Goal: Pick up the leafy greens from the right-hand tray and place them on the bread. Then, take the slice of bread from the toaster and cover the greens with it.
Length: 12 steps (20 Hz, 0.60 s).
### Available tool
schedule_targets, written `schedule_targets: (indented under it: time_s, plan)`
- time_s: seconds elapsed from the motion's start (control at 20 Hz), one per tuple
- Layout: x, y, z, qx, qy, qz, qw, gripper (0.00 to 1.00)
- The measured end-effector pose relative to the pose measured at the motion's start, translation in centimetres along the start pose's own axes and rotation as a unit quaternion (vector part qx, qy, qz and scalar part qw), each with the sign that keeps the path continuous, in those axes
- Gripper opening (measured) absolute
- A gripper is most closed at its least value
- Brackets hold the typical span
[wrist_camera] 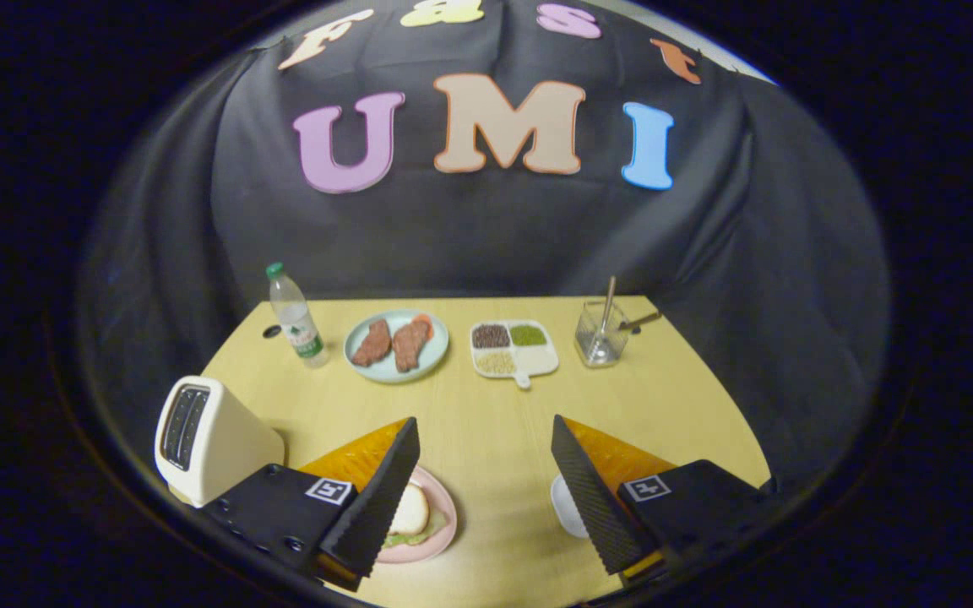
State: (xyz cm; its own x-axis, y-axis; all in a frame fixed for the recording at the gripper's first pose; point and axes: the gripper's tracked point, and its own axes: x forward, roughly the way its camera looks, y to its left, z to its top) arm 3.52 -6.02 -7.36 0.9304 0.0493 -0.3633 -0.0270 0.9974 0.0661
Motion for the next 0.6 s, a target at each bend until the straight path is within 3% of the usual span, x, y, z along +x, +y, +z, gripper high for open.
schedule_targets:
  time_s: [0.2, 0.35, 0.6]
  plan:
    - [-0.9, 0.8, 5.2, -0.011, -0.095, 0.008, 0.995, 1.0]
    - [-2.9, 0.6, 8.6, 0.013, -0.154, 0.012, 0.988, 1.0]
    - [-5.5, -0.6, 11.6, 0.024, -0.215, 0.023, 0.976, 1.0]
